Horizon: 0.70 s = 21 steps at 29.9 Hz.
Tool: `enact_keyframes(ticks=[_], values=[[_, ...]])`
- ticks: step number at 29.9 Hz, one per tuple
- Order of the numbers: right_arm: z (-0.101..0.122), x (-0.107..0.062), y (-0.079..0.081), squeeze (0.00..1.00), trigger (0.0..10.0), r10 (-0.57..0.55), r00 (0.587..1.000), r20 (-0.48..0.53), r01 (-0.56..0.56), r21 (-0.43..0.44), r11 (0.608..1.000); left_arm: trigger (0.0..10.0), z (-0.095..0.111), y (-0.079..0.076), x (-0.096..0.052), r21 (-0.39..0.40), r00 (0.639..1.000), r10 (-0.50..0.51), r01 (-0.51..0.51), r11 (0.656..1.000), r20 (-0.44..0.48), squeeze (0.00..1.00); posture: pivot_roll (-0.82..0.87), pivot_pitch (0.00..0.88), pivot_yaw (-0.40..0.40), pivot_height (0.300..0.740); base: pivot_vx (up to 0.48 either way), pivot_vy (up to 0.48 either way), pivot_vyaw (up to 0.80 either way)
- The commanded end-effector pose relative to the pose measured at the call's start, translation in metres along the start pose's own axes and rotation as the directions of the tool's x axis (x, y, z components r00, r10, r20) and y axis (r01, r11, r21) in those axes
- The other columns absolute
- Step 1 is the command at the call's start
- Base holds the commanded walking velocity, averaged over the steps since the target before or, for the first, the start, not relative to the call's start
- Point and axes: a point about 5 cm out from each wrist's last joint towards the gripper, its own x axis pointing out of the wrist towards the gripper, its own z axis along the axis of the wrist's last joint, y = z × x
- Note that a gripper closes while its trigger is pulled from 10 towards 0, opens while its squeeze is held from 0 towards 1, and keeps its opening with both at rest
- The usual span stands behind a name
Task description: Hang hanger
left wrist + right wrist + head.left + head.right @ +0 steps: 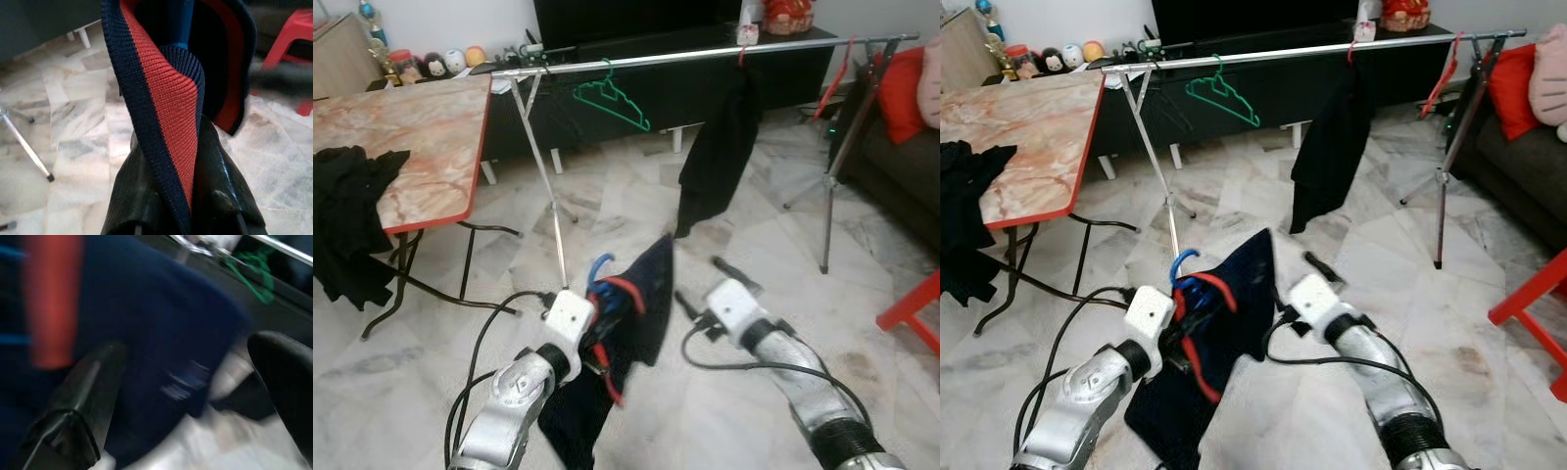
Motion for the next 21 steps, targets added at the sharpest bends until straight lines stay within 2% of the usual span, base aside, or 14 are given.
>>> enact_keyframes(ticks=[1, 4, 7, 10, 11, 14, 20, 21], values=[[0.006, 0.000, 0.004, 0.00, 10.0, 0.030, 0.999, 0.018, -0.031, 0.006, 1.000, 10.0, 0.010, -0.001, 0.001, 0.011, 0.999, -0.030, 0.029, 1.000, 0.032, 0.00, -0.17, 0.000, 0.073, 0.740, 0.000, 0.000, 0.00], [0.012, -0.002, 0.009, 0.00, 10.0, 0.079, 0.997, 0.021, -0.079, -0.012, 0.997, 10.0, 0.014, -0.006, 0.003, 0.013, 0.997, -0.062, 0.062, 0.998, 0.038, 0.00, -0.17, 0.000, 0.072, 0.740, 0.000, 0.000, 0.00], [0.011, -0.009, 0.012, 0.00, 10.0, 0.123, 0.992, -0.019, -0.124, -0.058, 0.991, 10.0, 0.019, -0.009, 0.007, 0.005, 0.995, -0.087, 0.087, 0.996, 0.055, 0.00, -0.17, 0.000, 0.068, 0.740, 0.000, 0.000, 0.00], [0.004, -0.011, 0.008, 0.00, 10.0, 0.089, 0.992, -0.085, -0.094, -0.056, 0.994, 10.0, 0.023, -0.010, 0.011, -0.002, 0.992, -0.104, 0.105, 0.995, 0.068, 0.00, -0.18, 0.000, 0.071, 0.740, 0.000, 0.000, 0.00], [-0.002, -0.010, 0.003, 0.00, 10.0, 0.049, 0.988, -0.145, -0.058, -0.060, 0.996, 10.0, 0.023, -0.009, 0.013, 0.001, 0.992, -0.104, 0.104, 0.995, 0.066, 0.00, -0.18, 0.000, 0.069, 0.740, 0.000, 0.000, 0.00], [-0.003, -0.010, -0.001, 0.00, 10.0, 0.024, 0.981, -0.190, -0.035, -0.054, 0.998, 10.0, 0.026, -0.008, 0.015, 0.004, 0.992, -0.104, 0.104, 0.995, 0.069, 0.00, -0.17, 0.000, 0.058, 0.740, 0.000, 0.000, 0.00], [0.004, -0.007, -0.001, 0.00, 10.0, 0.037, 0.984, -0.177, -0.039, -0.011, 0.999, 10.0, 0.029, -0.005, 0.015, 0.010, 0.992, -0.101, 0.101, 0.995, 0.077, 0.00, -0.17, 0.000, 0.057, 0.740, 0.000, 0.000, 0.00], [0.006, -0.006, 0.004, 0.00, 10.0, 0.072, 0.985, -0.156, -0.071, 0.012, 0.997, 10.0, 0.030, -0.005, 0.016, 0.012, 0.992, -0.100, 0.099, 0.995, 0.080, 0.00, -0.16, 0.000, 0.051, 0.740, 0.000, 0.000, 0.00]])
